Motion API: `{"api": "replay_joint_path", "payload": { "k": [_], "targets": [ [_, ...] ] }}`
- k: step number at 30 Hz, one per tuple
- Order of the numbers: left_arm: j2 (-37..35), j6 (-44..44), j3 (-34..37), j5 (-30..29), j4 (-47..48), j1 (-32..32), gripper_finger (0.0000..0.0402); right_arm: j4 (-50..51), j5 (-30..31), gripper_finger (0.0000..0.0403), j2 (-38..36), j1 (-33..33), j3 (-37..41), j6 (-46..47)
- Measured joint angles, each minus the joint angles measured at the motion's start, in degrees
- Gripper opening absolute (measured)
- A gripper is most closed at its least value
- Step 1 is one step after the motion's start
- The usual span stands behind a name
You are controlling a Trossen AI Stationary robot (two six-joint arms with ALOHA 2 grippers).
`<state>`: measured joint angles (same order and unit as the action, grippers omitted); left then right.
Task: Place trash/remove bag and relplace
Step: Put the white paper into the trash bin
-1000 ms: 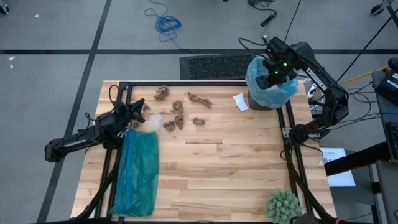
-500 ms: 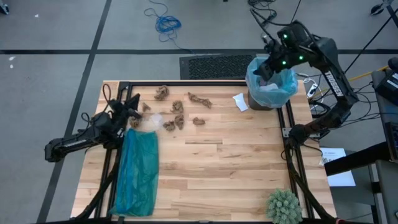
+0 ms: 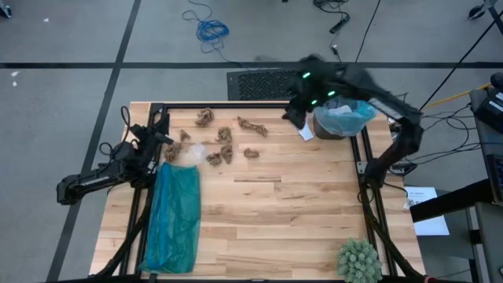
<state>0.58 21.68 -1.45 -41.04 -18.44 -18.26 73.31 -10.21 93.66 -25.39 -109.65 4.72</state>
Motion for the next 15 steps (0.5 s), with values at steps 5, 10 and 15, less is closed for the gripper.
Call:
{"api": "replay_joint_path", "payload": {
  "k": [5, 10, 15],
  "targets": [
    [0.0, -0.1, 0.0, 0.0, 0.0, 0.0, 0.0, 7.9, 18.8, 0.0172, 6.6, 3.2, 5.2, 1.6],
    [0.0, -0.1, 0.0, 0.0, 1.2, 0.0, 0.0, 4.3, 22.7, 0.0184, 11.0, 4.4, 13.8, 4.3],
    [0.0, -0.1, 0.0, 0.0, 2.5, 0.0, 0.0, -3.4, 25.7, 0.0187, 13.5, 4.6, 22.7, 5.5]
  ]
}}
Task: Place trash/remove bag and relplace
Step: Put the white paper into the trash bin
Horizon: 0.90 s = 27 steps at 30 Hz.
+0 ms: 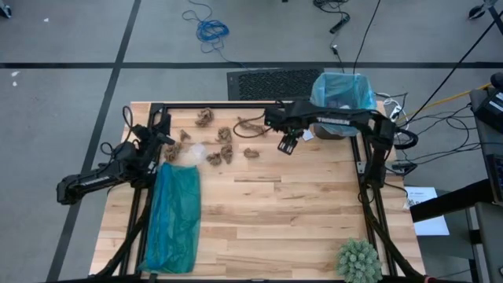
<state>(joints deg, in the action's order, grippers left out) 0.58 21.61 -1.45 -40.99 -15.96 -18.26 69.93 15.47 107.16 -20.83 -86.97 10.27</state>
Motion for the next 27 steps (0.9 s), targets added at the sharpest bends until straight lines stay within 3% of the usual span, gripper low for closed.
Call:
{"api": "replay_joint_path", "payload": {
  "k": [13, 23, 27],
  "targets": [
    [0.0, 0.0, 0.0, 0.1, 2.0, 0.0, 0.0, -11.8, 5.5, 0.0187, 5.4, -3.8, 7.8, -1.3],
    [0.0, 0.0, 0.0, 0.2, 2.0, 0.0, 0.0, -17.5, 4.3, 0.0187, 6.6, -9.0, 13.1, -1.3],
    [0.0, 0.0, 0.0, 0.2, 2.0, 0.0, 0.0, -19.9, 1.7, 0.0169, 6.4, -10.9, 15.3, -1.0]
  ]
}}
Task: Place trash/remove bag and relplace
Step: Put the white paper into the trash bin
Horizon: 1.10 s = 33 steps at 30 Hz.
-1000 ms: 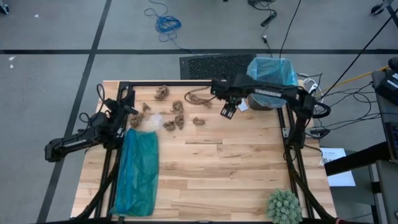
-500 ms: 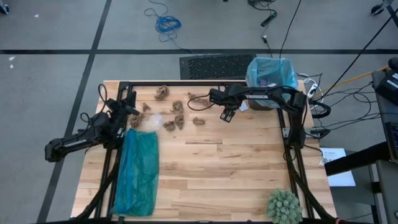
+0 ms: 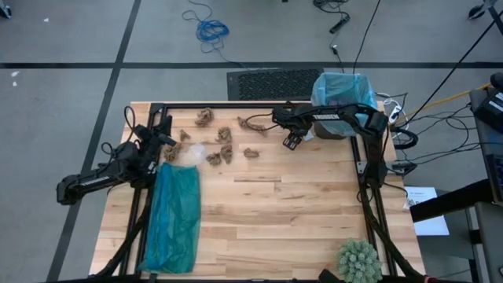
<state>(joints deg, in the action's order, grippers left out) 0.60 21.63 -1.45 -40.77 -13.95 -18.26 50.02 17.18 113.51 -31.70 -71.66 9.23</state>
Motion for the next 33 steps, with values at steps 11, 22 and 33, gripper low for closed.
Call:
{"api": "replay_joint_path", "payload": {
  "k": [11, 22, 33],
  "targets": [
    [0.0, 0.1, 0.0, 0.0, 0.5, 0.0, 0.0, -2.4, -3.7, 0.0003, -0.3, -0.1, 0.5, -0.3],
    [0.0, 0.2, 0.0, 0.0, 1.1, 0.0, 0.0, -3.5, -8.4, 0.0, -9.0, 4.6, -6.7, 0.8],
    [0.0, 0.2, 0.0, 0.0, 1.2, 0.0, 0.0, 3.6, -7.0, 0.0033, -13.9, 5.4, -12.5, -0.9]
  ]
}}
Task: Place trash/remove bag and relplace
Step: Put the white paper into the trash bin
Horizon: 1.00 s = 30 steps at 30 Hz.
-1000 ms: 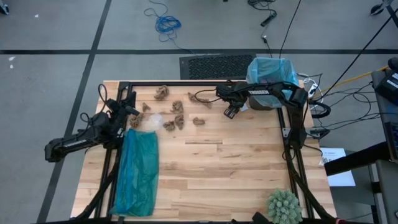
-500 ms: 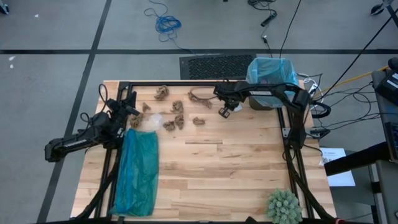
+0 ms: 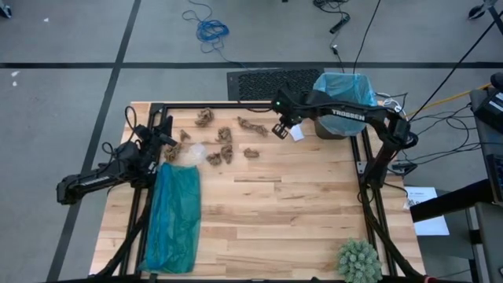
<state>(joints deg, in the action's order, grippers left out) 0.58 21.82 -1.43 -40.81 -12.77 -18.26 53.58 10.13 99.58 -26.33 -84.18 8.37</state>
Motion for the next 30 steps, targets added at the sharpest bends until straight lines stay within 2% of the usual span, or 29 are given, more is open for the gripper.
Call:
{"api": "replay_joint_path", "payload": {
  "k": [5, 8, 10, 12, 19, 30],
  "targets": [
    [0.0, 0.0, 0.0, 0.0, 0.5, 0.0, 0.0, 2.4, 2.9, 0.0121, 4.1, 1.6, 1.3, -1.3],
    [0.0, 0.0, 0.0, 0.0, 0.5, 0.0, 0.0, 1.4, 7.7, 0.0175, 7.3, 2.2, 2.8, 1.9],
    [0.0, 0.2, 0.0, 0.0, 0.4, 0.0, 0.0, 1.4, 11.0, 0.0199, 10.0, 2.4, 4.3, 5.6],
    [0.0, 0.3, 0.0, 0.0, 0.5, 0.0, 0.0, -0.2, 11.7, 0.0211, 12.5, 2.2, 5.3, 8.4],
    [0.0, 0.3, 0.0, 0.0, 0.3, 0.0, 0.0, -6.9, 10.9, 0.0195, 17.3, 2.0, 6.0, 9.0],
    [0.0, 0.3, 0.0, 0.0, 0.4, 0.0, 0.0, -10.0, 13.6, 0.0118, 17.7, -0.5, 6.1, 13.7]
  ]
}}
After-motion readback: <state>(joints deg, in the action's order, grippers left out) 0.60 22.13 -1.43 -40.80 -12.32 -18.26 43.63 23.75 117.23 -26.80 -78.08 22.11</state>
